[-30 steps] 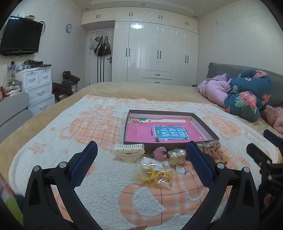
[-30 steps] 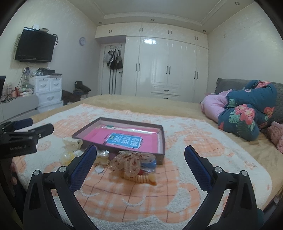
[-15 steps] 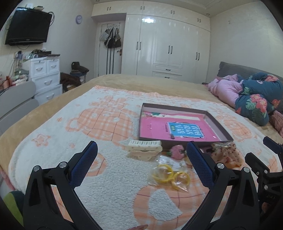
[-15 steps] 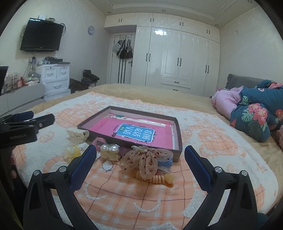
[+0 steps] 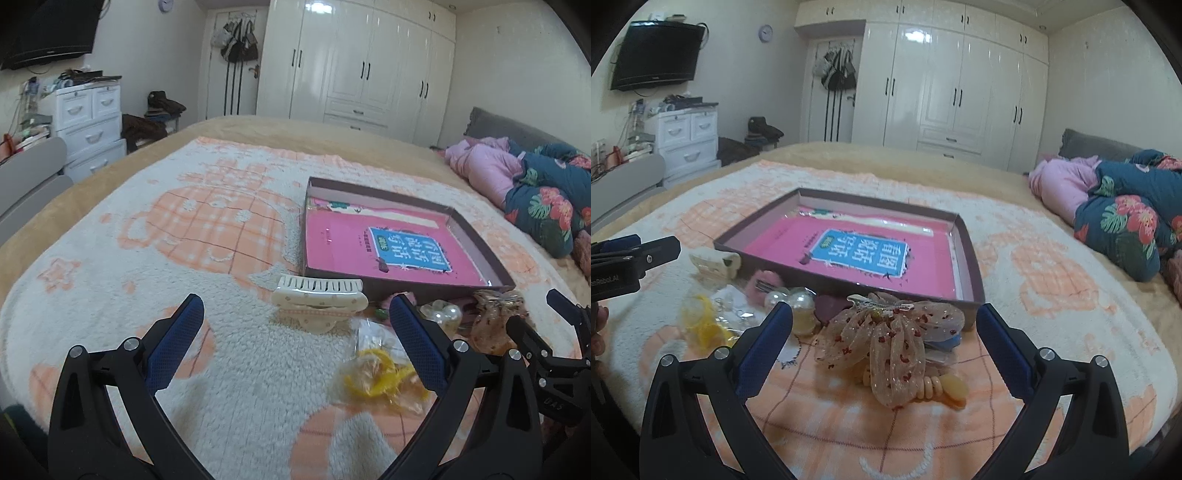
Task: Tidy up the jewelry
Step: 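Grasp the white claw clip with the left tool while the right tool grasps the sheer bow clip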
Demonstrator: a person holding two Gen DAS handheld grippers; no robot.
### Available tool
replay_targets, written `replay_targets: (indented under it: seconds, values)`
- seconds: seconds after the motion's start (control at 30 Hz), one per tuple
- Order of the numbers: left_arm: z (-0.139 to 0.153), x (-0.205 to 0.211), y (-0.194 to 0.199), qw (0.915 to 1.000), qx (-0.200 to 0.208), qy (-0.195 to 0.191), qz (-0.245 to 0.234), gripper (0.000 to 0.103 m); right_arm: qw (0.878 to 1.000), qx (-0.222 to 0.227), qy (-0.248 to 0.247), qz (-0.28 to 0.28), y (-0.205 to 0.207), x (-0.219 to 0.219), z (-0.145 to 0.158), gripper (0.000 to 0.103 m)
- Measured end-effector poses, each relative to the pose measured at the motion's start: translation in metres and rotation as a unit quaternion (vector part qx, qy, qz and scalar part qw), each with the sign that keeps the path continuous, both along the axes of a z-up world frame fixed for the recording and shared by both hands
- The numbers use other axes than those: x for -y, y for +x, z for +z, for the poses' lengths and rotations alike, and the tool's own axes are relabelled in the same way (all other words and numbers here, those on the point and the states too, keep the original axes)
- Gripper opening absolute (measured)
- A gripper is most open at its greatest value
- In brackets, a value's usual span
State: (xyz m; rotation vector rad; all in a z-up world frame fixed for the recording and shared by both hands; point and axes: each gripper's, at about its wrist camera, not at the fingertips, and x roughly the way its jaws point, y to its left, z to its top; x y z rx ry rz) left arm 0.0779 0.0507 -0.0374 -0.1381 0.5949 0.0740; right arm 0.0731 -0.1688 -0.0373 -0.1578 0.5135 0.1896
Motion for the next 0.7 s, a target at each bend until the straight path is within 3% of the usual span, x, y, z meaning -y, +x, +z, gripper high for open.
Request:
replay_targets:
  seconds: [0.3,0.6,0.7]
  values:
    - [-0.016,0.008,0.037,0.9988,-0.042,-0.002,-0.025,0.092,0.999,-0.039,0.003,-0.02,0.028,-0.002,-0.016,0.094]
    - [-0.032,0.008,0.06,0.9961,-0.08,-0.014,-0.033,0.091,0.998,-0.054,0.014,-0.014,0.029,0.007,-0.02,0.053]
    - [-0.033,0.009,0.062,0.9955,-0.085,-0.013,-0.04,0.078,0.998,-0.057,0.018,-0.006,0.024,0.008,-0.018,0.044]
